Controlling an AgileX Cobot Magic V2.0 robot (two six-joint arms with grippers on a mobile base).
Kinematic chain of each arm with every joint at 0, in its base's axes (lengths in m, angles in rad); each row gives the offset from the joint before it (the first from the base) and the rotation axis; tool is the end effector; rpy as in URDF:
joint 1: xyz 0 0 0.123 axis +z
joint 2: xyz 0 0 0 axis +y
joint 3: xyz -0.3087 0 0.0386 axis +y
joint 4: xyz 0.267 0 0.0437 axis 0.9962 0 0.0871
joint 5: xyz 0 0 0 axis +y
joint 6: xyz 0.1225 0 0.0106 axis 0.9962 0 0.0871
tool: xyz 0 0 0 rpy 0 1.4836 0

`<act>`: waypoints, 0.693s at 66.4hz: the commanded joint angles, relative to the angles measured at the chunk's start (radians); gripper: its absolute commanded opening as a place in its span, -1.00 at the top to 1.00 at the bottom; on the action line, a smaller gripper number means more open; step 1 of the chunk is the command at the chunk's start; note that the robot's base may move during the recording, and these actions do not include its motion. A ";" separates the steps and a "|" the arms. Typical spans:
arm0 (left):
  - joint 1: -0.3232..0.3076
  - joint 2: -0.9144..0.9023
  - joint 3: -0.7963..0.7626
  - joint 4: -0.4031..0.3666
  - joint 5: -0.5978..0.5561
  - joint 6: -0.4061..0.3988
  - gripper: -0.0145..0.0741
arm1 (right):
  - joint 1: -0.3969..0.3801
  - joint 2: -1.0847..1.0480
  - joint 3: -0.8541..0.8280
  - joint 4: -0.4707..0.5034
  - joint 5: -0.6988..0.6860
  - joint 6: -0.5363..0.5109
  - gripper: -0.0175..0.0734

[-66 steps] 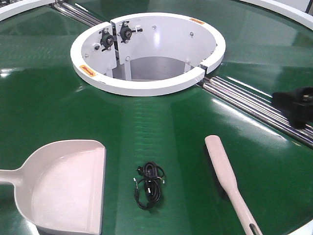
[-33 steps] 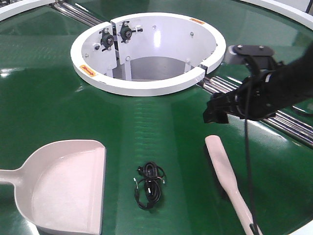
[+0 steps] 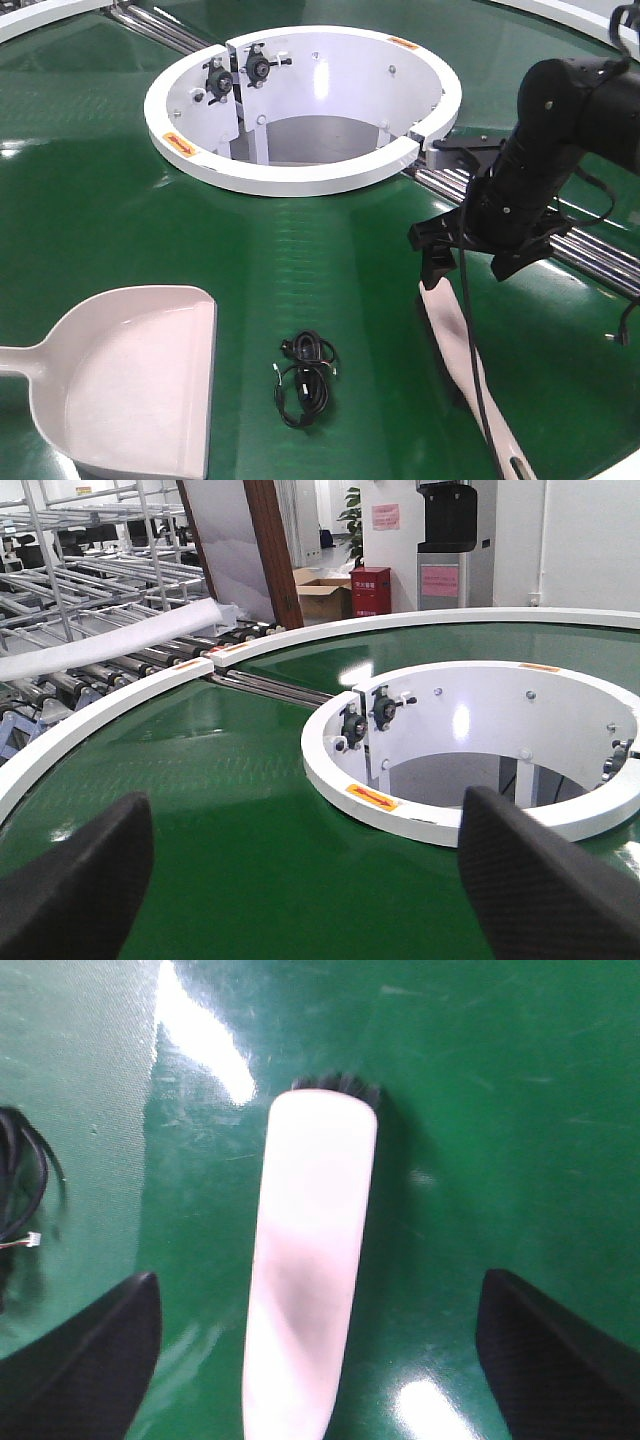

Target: Clean and inspect green conveyor with broom and dustpan

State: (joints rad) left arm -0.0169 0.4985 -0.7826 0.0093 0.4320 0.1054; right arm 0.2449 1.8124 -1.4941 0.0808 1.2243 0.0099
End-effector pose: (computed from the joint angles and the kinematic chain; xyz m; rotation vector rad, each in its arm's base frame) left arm 0.1141 -0.0014 0.4137 0.1036 1.6287 0.0776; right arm 0.3788 0.1043 0.2497 -0.3209 3.0169 0.1391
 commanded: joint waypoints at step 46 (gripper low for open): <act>-0.009 0.013 -0.034 -0.009 -0.052 -0.002 -0.62 | 0.003 0.137 -0.031 0.021 -0.015 -0.010 -0.60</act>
State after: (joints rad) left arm -0.0169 0.4985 -0.7826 0.0093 0.4425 0.1054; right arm 0.2480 1.9914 -1.4941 0.0941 1.2202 0.0093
